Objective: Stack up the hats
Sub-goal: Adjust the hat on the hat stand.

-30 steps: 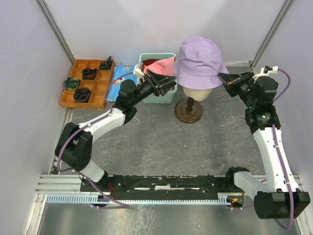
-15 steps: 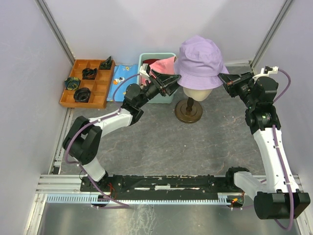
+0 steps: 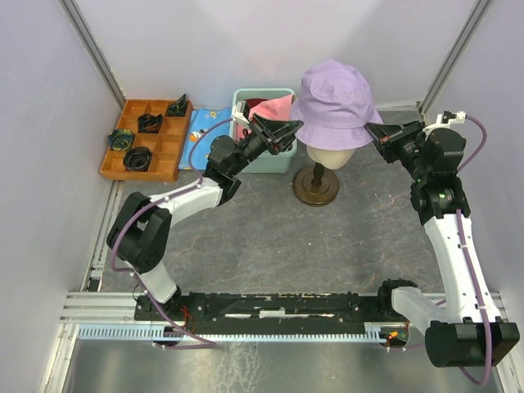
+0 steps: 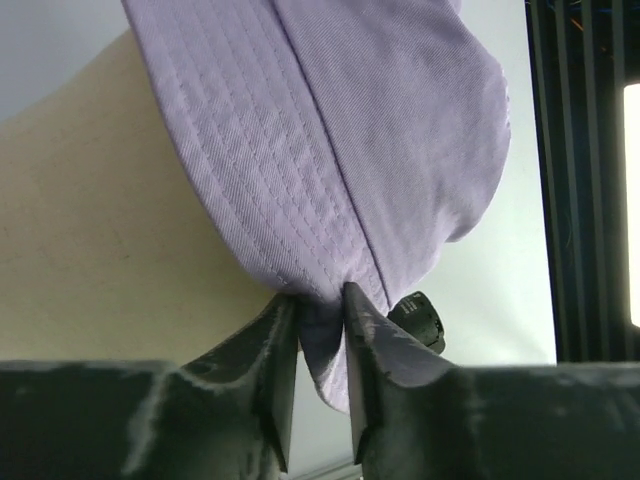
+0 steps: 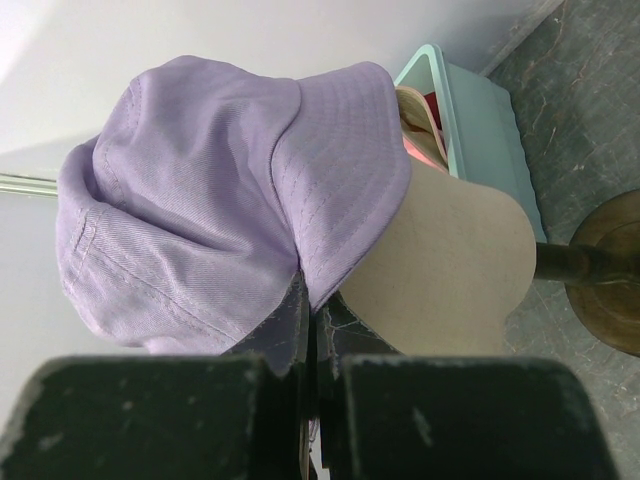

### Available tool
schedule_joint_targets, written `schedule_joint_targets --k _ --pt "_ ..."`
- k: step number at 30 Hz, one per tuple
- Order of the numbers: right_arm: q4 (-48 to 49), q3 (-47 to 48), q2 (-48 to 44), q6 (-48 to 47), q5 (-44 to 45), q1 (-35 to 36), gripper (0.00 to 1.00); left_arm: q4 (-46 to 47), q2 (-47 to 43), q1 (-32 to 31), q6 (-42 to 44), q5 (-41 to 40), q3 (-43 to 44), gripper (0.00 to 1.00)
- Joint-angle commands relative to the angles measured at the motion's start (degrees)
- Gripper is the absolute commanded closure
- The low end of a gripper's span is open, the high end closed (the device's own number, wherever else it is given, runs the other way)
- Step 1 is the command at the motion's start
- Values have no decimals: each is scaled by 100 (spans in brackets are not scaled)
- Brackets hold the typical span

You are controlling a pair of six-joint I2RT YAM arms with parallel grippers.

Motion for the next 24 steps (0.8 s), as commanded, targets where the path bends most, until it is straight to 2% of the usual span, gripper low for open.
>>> schedule_joint_targets --k 1,2,3,7,13,18,24 --pt "-1086 -223 182 -417 -165 53 100 227 97 68 -9 -45 336 82" --pt "-1076 -236 183 -422 -166 50 100 239 158 76 -81 -9 368 93" --pt "-1067 -257 192 -419 -165 50 100 331 231 97 -151 42 381 97" --pt "-1049 -355 267 -444 -111 50 100 481 413 114 -411 141 220 97" --pt "-1031 -750 286 -561 17 48 100 659 119 220 -389 105 -872 97" --pt "-967 -1097 302 -651 30 45 100 759 -5 306 -293 237 -1460 97" --pt "-862 -1246 460 -773 86 50 100 892 356 361 -212 454 -1400 97"
